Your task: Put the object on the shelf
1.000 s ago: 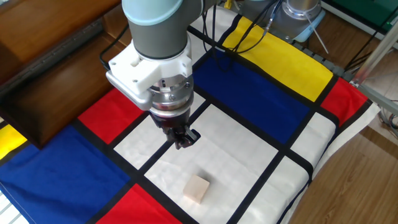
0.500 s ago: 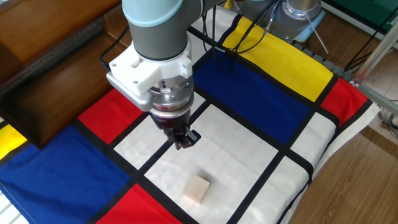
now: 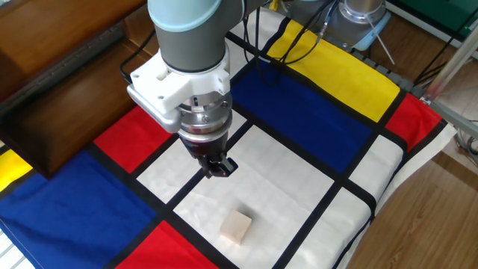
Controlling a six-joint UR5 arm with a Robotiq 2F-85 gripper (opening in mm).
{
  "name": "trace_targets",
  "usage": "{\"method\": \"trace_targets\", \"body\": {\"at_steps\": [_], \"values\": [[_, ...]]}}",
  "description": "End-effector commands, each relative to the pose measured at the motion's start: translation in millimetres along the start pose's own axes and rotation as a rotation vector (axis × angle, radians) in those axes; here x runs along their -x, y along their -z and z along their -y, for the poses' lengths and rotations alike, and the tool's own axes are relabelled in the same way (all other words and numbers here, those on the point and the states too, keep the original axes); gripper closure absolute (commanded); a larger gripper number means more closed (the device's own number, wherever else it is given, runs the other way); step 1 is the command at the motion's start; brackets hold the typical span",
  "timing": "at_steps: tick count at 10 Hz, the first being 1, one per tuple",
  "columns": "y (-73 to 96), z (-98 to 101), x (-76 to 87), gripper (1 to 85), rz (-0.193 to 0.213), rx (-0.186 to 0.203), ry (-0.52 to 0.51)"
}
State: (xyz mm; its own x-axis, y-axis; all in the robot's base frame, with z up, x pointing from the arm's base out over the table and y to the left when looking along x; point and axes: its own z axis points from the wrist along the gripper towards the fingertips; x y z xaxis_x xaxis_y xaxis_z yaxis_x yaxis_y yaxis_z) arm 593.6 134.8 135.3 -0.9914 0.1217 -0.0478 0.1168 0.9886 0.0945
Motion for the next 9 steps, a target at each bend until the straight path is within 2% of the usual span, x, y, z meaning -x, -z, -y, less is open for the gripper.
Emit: {"method": "trace_targets", "body": {"at_steps": [1, 3, 4, 6, 8, 9], "values": [[1.8, -14.5, -6.6, 84.0, -0.026, 0.059, 0.016], [2.8, -26.9, 0.4, 82.7, 0.002, 0.106, 0.035], [2.9, -28.3, 2.6, 82.3, 0.011, 0.112, 0.04], [2.9, -27.0, 9.2, 83.7, 0.035, 0.107, 0.023], [3.2, -29.2, 10.8, 80.3, 0.037, 0.116, -0.041], [2.7, -21.4, 16.4, 79.3, 0.06, 0.086, -0.029]]}}
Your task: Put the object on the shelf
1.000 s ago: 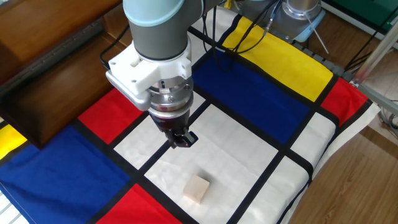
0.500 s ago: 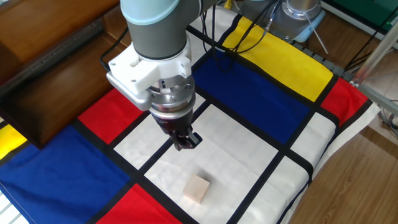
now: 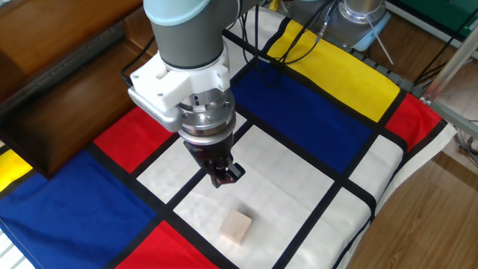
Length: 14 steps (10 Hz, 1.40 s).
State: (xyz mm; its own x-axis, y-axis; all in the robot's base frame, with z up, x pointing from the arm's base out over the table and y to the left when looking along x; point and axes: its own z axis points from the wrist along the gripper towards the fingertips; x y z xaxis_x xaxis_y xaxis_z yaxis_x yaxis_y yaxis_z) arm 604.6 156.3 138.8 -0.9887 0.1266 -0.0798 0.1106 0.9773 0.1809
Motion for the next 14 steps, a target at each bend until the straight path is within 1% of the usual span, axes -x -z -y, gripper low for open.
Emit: {"method": "trace_targets", "body": {"at_steps": [1, 2, 3, 4, 5, 6, 7, 8, 9, 11, 12, 13, 14], "values": [[2.0, 0.2, 16.3, 76.3, 0.061, 0.002, -0.021], [1.9, -1.7, 15.7, 76.3, 0.058, 0.009, -0.008], [1.8, -2.6, 13.6, 74.0, 0.05, 0.013, -0.003], [-2.6, -9.4, 15.9, 68.7, 0.037, 0.01, -0.013], [-8.3, -19.1, 27.1, 67.3, 0.034, -0.002, -0.021], [-15.1, -29.8, 39.3, 65.0, 0.038, 0.002, 0.002], [-22.4, -43.7, 51.0, 61.3, 0.04, 0.019, 0.012], [-28.8, -58.0, 59.9, 58.3, 0.036, 0.028, 0.011], [-37.0, -63.8, 68.6, 56.7, 0.038, 0.015, 0.047], [-54.9, -66.0, 75.7, 47.7, 0.029, 0.024, 0.118], [-61.8, -66.5, 76.6, 43.0, 0.023, 0.028, 0.135], [-66.7, -68.0, 75.9, 40.7, 0.024, 0.037, 0.141], [-68.0, -67.9, 75.5, 40.3, 0.026, 0.036, 0.141]]}}
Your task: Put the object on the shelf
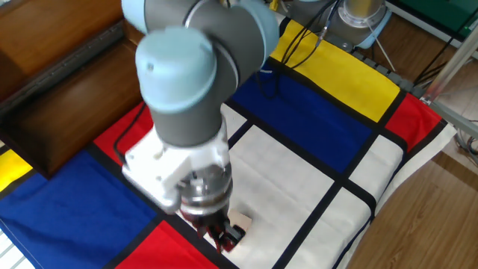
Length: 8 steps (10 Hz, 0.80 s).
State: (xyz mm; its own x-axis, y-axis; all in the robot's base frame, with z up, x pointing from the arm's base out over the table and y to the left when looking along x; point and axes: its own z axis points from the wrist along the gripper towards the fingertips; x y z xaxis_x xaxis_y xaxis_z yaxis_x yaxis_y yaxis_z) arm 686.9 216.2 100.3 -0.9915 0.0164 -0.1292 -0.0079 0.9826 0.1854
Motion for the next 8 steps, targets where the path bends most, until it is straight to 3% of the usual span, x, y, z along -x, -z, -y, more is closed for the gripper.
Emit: {"method": "trace_targets", "body": {"at_steps": [1, 4, 8], "values": [[-13.4, -5.8, 4.4, 39.7, -0.003, 0.017, 0.027], [-22.3, -3.6, -5.5, 36.0, 0.02, 0.039, 0.045], [-27.7, 14.1, -22.8, 32.0, 0.035, 0.046, 0.07]]}}
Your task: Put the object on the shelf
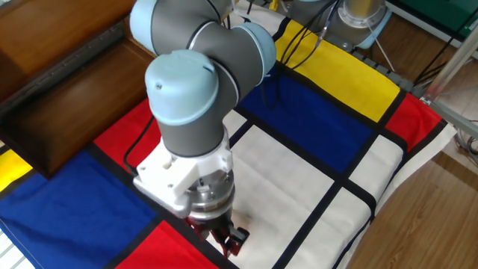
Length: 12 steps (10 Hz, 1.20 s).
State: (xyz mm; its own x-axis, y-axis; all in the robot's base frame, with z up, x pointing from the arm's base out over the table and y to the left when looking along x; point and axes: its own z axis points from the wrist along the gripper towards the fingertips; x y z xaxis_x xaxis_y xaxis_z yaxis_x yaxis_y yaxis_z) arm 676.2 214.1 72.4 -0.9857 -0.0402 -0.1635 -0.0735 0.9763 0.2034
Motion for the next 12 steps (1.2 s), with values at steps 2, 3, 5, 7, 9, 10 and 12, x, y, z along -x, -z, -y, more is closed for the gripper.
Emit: {"method": "trace_targets", "body": {"at_steps": [2, 3, 5, 7, 9, 10, 12], "values": [[-4.8, 14.0, -15.5, 30.0, 0.016, 0.019, 0.024], [-5.2, 16.9, -18.1, 28.7, 0.016, 0.017, 0.029], [-8.1, 19.7, -23.5, 24.0, 0.013, 0.019, 0.044], [-9.1, 21.3, -24.2, 22.3, 0.015, 0.008, 0.035], [-11.7, 23.5, -24.6, 21.7, 0.023, -0.026, 0.03], [-13.9, 19.8, -25.0, 21.7, 0.027, -0.032, 0.022], [-15.6, 17.9, -28.2, 21.7, 0.03, -0.062, 0.004]]}}
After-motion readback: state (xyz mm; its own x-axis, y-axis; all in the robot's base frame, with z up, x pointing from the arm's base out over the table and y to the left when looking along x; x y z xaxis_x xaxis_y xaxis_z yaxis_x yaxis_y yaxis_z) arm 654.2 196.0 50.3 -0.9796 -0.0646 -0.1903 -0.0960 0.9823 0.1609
